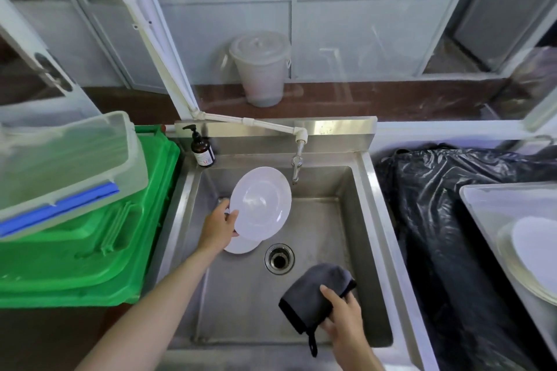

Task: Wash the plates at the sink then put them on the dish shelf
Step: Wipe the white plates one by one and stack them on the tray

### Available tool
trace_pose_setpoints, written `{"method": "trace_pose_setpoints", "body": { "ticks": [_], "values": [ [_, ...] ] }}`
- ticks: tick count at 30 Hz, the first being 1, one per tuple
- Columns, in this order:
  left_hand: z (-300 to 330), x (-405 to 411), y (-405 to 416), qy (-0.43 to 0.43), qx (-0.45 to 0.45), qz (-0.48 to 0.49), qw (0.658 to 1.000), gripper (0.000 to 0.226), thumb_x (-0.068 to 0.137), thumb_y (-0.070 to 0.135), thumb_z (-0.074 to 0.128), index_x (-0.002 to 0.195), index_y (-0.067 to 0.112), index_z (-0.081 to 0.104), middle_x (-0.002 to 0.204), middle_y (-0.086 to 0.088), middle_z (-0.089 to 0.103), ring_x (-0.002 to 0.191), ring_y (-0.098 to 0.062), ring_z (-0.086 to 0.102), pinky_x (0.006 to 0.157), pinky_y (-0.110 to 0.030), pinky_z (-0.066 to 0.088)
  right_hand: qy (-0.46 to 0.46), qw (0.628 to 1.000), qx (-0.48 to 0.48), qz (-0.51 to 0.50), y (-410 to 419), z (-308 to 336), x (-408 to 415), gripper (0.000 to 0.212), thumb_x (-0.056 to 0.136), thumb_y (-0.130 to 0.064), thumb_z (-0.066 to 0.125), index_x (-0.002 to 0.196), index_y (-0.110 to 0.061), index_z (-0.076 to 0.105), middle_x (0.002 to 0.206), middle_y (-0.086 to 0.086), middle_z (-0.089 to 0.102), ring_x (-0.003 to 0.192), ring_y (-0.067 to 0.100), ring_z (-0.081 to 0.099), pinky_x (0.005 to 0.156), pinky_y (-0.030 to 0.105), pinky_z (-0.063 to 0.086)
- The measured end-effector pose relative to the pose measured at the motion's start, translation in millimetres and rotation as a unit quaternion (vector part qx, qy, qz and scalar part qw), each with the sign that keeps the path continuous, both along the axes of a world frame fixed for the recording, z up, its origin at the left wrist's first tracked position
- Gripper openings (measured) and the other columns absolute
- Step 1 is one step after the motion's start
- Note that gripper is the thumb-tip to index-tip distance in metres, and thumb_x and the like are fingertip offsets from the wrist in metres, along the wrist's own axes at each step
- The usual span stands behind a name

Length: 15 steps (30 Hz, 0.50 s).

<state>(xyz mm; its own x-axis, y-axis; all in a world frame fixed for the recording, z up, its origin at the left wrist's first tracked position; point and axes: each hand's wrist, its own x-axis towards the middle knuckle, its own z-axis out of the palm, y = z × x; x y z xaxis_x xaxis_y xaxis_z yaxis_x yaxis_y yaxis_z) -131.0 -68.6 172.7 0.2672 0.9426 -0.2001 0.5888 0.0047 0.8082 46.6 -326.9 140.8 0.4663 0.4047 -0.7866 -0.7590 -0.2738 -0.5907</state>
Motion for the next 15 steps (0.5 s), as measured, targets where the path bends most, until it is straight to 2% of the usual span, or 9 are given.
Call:
{"method": "trace_pose_setpoints", "body": {
  "ticks": [3, 5, 8, 13, 15],
  "values": [
    [12, 0, 4, 0.06, 0.04, -0.04, 0.997, 0.01, 0.105, 0.02, 0.05, 0.095, 0.017, 0.052, 0.083, 0.001, 0.058, 0.079, -0.027, 0.066, 0.068, -0.044, 0.066, 0.014, 1.0, 0.016, -0.01, -1, 9, 5, 0.036, 0.094, 0.0, 0.07, 0.127, -0.011, 0.061, 0.117, 0.016, 0.071, 0.103, 0.035, 0.069, 0.085, 0.046, 0.057],
    [19, -1, 7, 0.091, 0.068, -0.062, 0.992, 0.016, 0.104, 0.023, 0.05, 0.089, 0.02, 0.046, 0.075, 0.0, 0.056, 0.07, -0.026, 0.061, 0.068, -0.05, 0.064, 0.009, 1.0, 0.016, -0.015, -2, 12, 6, 0.037, 0.094, -0.001, 0.07, 0.128, -0.012, 0.062, 0.119, 0.017, 0.072, 0.111, 0.037, 0.069, 0.088, 0.048, 0.057],
    [29, -1, 9, 0.109, 0.094, -0.083, 0.986, 0.019, 0.103, 0.025, 0.05, 0.087, 0.018, 0.043, 0.072, -0.004, 0.057, 0.071, -0.031, 0.06, 0.067, -0.054, 0.062, 0.004, 1.0, 0.02, -0.015, -3, 16, 5, 0.037, 0.094, -0.001, 0.07, 0.128, -0.014, 0.063, 0.12, 0.017, 0.072, 0.114, 0.038, 0.068, 0.096, 0.053, 0.057],
    [44, 0, 9, 0.14, 0.142, -0.108, 0.974, 0.025, 0.105, 0.027, 0.047, 0.083, 0.02, 0.035, 0.067, -0.004, 0.052, 0.069, -0.036, 0.056, 0.06, -0.049, 0.06, -0.003, 1.0, 0.016, -0.012, -1, 21, 4, 0.035, 0.094, -0.002, 0.071, 0.125, -0.016, 0.063, 0.119, 0.016, 0.071, 0.113, 0.037, 0.068, 0.095, 0.054, 0.058],
    [52, 0, 9, 0.151, 0.156, -0.113, 0.969, 0.025, 0.105, 0.025, 0.046, 0.083, 0.019, 0.036, 0.066, -0.005, 0.052, 0.067, -0.036, 0.058, 0.056, -0.045, 0.052, -0.006, 1.0, 0.013, -0.01, 1, 23, 5, 0.036, 0.094, -0.002, 0.071, 0.126, -0.016, 0.062, 0.12, 0.016, 0.07, 0.112, 0.038, 0.068, 0.092, 0.053, 0.059]
  ]
}}
